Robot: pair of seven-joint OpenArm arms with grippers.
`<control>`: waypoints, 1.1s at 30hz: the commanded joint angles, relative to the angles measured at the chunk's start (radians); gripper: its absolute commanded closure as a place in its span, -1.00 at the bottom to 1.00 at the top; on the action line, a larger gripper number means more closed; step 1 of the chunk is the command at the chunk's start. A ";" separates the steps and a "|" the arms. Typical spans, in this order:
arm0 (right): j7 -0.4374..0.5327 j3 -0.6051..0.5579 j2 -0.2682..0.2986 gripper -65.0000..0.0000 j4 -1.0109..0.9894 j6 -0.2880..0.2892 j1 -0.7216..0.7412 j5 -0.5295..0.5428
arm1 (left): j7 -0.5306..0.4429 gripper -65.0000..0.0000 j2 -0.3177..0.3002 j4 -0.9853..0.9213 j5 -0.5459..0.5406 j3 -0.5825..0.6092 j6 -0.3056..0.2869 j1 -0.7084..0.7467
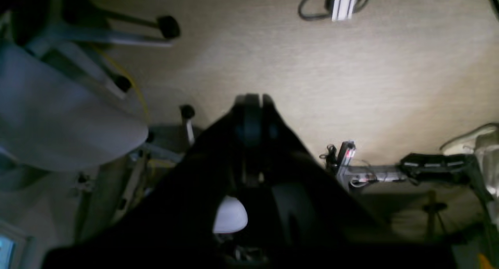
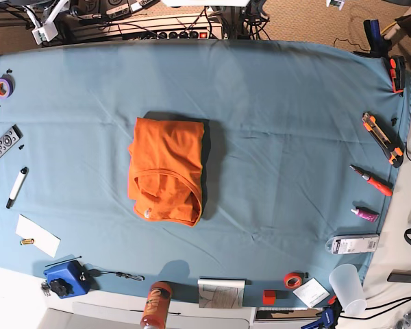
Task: Layout the t-shirt on the table in an organized manner, then fold the t-shirt properly
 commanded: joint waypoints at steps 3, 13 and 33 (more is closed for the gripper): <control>0.002 0.006 0.012 1.00 -0.106 0.001 -0.014 0.024 | 0.006 1.00 -0.008 -0.074 0.003 -0.003 -0.016 -0.021; 0.002 -0.240 0.164 1.00 -0.535 0.001 0.027 -0.090 | -0.097 1.00 -0.008 -0.314 -0.079 -0.002 -0.061 -0.147; 0.638 -0.940 0.174 1.00 -1.257 0.001 0.570 -0.967 | -0.729 1.00 0.091 -1.122 -0.078 -0.002 -0.056 -0.504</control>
